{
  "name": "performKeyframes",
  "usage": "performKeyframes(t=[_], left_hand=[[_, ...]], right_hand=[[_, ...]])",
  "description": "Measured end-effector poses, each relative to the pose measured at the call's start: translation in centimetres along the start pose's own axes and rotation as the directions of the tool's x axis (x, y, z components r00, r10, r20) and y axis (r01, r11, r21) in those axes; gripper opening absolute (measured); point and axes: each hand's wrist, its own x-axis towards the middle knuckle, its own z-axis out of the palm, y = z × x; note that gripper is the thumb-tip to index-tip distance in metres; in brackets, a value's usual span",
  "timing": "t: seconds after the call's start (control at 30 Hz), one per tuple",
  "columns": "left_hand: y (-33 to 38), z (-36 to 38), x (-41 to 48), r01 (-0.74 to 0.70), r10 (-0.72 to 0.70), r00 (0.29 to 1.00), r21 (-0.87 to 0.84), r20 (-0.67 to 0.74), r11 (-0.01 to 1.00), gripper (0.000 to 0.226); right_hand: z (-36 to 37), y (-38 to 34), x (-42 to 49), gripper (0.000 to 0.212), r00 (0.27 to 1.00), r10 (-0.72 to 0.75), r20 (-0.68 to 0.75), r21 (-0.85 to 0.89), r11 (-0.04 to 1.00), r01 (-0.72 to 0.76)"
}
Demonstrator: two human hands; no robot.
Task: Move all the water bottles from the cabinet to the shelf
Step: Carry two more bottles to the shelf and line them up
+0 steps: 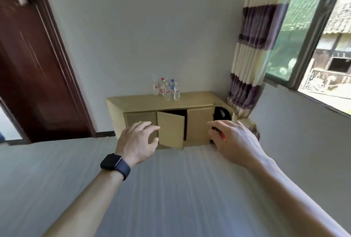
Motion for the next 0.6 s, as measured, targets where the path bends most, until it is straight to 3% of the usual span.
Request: performKeyframes(t=[0.37,0.6], left_hand=[[-13.6,3.6,24.2,-0.012,0.012,0.998,0.001,-0.058,1.000,0.041],[-15.3,9.4,38.4,-0.075,0.077,0.996,-0.039,0.041,0.996,0.042]], right_hand=[[9.9,-1.3,24.5,0.035,0.999,0.022,-0.029,0.077,0.997,-0.020],[16.1,3.1,35.8,0.033,0.995,0.097,-0.010,0.099,0.991,-0.095]])
